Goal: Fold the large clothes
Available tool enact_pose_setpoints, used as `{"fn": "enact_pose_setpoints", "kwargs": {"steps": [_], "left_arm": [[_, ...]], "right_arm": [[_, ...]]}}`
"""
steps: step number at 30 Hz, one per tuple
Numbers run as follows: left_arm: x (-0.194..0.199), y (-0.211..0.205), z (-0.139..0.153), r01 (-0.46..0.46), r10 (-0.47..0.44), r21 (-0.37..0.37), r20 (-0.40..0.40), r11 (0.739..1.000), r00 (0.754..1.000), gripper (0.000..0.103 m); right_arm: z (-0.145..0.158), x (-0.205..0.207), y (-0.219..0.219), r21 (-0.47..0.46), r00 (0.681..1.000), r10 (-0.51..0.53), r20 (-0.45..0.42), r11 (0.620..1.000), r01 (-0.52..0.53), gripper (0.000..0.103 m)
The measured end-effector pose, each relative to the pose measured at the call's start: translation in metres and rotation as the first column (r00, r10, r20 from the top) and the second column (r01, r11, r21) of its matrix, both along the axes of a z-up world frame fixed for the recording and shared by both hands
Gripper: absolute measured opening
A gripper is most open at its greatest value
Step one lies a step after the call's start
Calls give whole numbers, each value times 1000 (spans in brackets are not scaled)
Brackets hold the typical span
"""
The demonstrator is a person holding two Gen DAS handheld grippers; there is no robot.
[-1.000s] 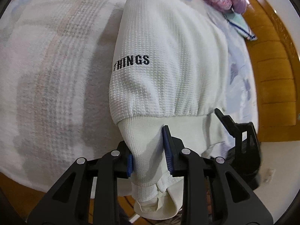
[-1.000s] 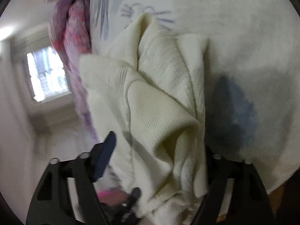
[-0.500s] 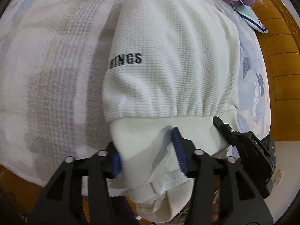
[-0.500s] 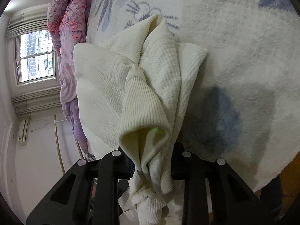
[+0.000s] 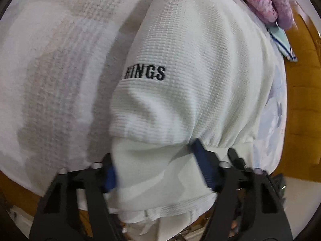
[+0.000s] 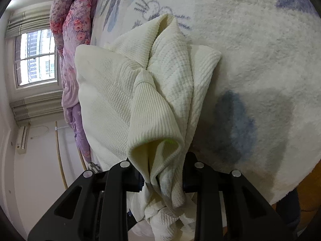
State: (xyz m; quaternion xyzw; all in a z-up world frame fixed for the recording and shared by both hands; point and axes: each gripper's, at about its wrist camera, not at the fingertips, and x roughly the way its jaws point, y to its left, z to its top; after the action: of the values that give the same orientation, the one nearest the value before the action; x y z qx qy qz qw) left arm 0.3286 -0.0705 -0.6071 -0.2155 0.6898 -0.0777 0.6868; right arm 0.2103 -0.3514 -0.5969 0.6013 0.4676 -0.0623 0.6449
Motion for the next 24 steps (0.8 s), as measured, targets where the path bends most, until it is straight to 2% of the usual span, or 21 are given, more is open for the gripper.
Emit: {"fn": "enact_pose_setpoints", "kwargs": {"steps": [3, 6, 11, 14, 24], "left_arm": [[-1, -1, 7, 43, -44, 36, 23, 998, 999, 34], [0, -6, 22, 95, -99, 75, 50, 993, 994, 28], [1, -11, 58, 155, -167, 115, 105, 981, 980, 26], [1, -10, 85, 172, -191, 130, 150, 976, 970, 25], [10, -2, 201, 178, -233, 205, 288, 962, 929, 25]], "right_arm": [[9, 7, 4, -56, 998, 53, -17, 997, -54, 24], [23, 16, 10, -119, 993, 118, -31, 986, -121, 23], [57, 32, 17, -214, 974, 225, -26, 950, -225, 22], [90, 44, 24, -278, 954, 300, 2, 916, -288, 21], [186, 70, 40, -332, 900, 422, 105, 868, -368, 21]]}}
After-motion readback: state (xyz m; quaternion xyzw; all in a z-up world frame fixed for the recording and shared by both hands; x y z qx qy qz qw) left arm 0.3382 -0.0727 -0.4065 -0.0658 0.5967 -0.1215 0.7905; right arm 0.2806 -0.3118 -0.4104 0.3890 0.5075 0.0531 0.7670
